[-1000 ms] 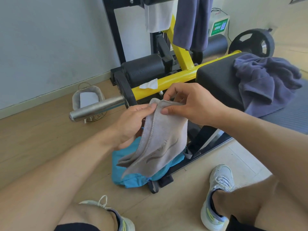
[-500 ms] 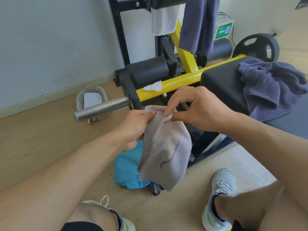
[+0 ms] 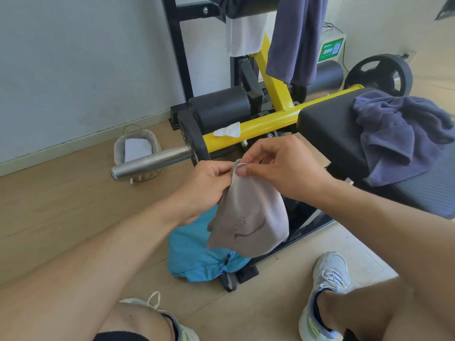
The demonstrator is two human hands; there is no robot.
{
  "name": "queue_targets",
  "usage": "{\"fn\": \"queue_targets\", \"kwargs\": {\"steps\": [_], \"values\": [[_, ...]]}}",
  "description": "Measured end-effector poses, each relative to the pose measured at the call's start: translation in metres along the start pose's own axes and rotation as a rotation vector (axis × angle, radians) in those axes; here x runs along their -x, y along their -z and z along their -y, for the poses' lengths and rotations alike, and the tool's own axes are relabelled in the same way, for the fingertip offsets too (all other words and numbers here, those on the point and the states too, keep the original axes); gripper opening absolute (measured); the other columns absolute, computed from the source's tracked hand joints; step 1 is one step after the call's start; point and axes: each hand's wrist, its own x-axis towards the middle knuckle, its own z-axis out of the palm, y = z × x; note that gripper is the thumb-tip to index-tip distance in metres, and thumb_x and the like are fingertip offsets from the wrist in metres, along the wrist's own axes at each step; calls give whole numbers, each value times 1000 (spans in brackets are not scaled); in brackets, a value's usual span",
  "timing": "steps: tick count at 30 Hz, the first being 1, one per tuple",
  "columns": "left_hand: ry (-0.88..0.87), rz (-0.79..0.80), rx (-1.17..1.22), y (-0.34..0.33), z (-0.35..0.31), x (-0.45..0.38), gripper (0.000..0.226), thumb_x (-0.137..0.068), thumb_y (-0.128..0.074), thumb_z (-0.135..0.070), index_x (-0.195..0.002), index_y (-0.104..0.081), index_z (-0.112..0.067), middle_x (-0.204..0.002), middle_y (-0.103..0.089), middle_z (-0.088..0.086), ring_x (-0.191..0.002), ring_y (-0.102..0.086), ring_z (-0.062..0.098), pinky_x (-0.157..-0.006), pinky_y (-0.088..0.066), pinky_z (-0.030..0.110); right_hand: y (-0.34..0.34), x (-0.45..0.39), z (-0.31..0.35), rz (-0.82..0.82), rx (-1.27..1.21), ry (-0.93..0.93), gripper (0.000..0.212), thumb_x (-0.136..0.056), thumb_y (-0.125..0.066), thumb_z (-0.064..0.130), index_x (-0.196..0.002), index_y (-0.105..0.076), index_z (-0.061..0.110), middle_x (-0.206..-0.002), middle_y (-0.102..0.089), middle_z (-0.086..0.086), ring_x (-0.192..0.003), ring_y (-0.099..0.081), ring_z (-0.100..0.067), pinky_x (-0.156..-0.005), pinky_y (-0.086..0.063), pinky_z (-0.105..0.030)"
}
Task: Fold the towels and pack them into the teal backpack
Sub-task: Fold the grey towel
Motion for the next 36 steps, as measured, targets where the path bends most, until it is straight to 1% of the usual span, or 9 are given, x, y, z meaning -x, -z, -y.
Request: {"fn": "queue_targets", "kwargs": {"steps": [8,15,19,21,24,27,30,32,36], "values": [[7,62,20,0,-2,4,27,-105,-51,-12,-118,-75,-9,-106,-76,19,-81,-69,19,-62,-58,23,4,-2,0,27,62,-68,26,-84,-81,34,-108,-74,31,-72,-67,11,-65,-57,9,-60,-40,-4],[58,104,98,-1,1,2,33,-105,-45,-10,-113,-77,-10,-109,-73,26,-87,-67,31,-73,-57,37,7,-2,-4,91,97,-118,10,-84,-79,40,-91,-76,33,-84,-71,7,-73,-60,-1,-62,-48,-13],[283,107,398,-2,-1,-3,39,-104,-42,-35,-111,-70,-8,-94,-70,12,-77,-65,23,-67,-53,34,7,0,-1,65,43,-85,10,-82,-83,34,-83,-74,30,-81,-70,9,-71,-61,2,-63,-49,-12],[344,147,382,-3,2,-5,37,-100,-51,-44,-114,-69,-15,-98,-70,9,-81,-65,20,-70,-53,33,6,1,2,72,22,-53,10,-81,-84,31,-84,-75,28,-87,-68,10,-79,-63,-2,-70,-52,-15],[375,154,302,-4,6,-6,39,-96,-60,-37,-123,-71,-10,-111,-67,13,-96,-61,24,-73,-52,33,4,4,6,114,38,-12,12,-79,-85,35,-84,-75,32,-95,-64,12,-89,-64,-6,-82,-56,-26],[334,76,241,-4,7,-9,29,-98,-60,-24,-118,-75,-8,-105,-69,14,-91,-62,24,-68,-51,32,6,6,8,204,69,49,13,-80,-83,36,-88,-74,31,-97,-66,14,-93,-63,-5,-86,-55,-32],[256,-58,150,-1,11,-14,19,-101,-59,-20,-104,-74,-8,-84,-72,5,-72,-64,16,-59,-52,25,14,11,13,330,116,143,11,-83,-81,36,-88,-72,33,-92,-69,19,-96,-62,-1,-83,-48,-16],[197,-161,61,9,20,-20,21,-103,-58,-24,-101,-70,-8,-88,-71,10,-78,-61,20,-68,-51,31,19,15,18,407,176,184,10,-83,-80,36,-88,-72,34,-92,-71,17,-98,-62,-1,-78,-43,-7],[110,-403,-136,38,39,-35,29,-101,-58,-39,-95,-70,-13,-88,-68,5,-84,-55,18,-77,-44,34,23,27,30,706,230,142,9,-84,-81,32,-90,-75,30,-90,-73,17,-85,-68,1,-75,-49,-10]]}}
